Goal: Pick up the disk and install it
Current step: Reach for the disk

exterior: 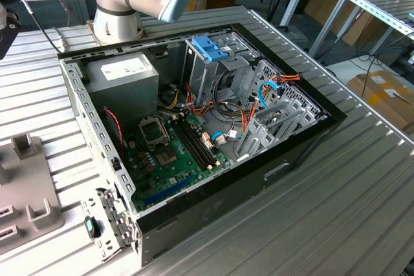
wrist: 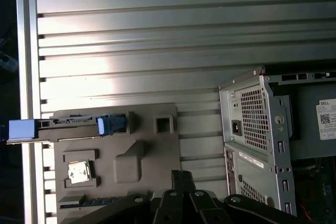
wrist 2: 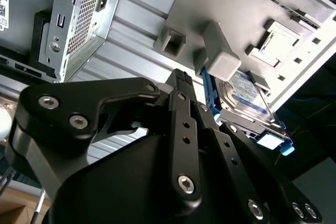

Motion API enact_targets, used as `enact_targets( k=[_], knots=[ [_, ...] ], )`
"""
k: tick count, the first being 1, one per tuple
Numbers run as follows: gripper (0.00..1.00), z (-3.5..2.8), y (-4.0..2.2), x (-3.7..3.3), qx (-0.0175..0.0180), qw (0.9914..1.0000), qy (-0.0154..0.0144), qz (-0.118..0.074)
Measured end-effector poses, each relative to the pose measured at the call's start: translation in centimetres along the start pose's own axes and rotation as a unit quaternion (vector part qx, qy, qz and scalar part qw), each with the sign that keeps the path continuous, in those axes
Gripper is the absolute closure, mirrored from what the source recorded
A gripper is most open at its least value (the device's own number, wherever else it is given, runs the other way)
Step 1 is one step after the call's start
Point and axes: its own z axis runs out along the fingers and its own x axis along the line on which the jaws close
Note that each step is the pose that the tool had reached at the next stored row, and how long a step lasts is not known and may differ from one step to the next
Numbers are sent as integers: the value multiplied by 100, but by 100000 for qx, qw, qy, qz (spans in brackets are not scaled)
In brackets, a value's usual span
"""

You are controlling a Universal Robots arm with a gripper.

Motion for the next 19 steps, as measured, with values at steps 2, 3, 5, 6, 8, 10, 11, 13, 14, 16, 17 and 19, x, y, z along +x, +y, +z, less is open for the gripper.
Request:
enact_targets(
  k=[2,3,5,6,8,10,11,13,14,16,17,19],
  knots=[
    [89,-1,-3,38,3,100000,5,-3],
    [89,-2,-4,49,5,100000,7,-4],
    [89,-3,-7,88,5,100000,7,-5],
    [89,-3,-7,96,4,100000,5,-5],
    [89,-3,-8,115,3,100000,4,-4],
    [89,-4,-9,133,4,100000,4,-4],
    [89,-4,-10,144,3,100000,5,-5],
    [89,-5,-12,173,3,100000,4,-7],
    [89,-5,-13,196,4,100000,3,-4],
    [89,-5,-16,232,0,100000,-1,-1],
    [89,-6,-16,250,5,100000,6,-1],
    [89,-7,-18,286,7,100000,9,-4]
  ],
)
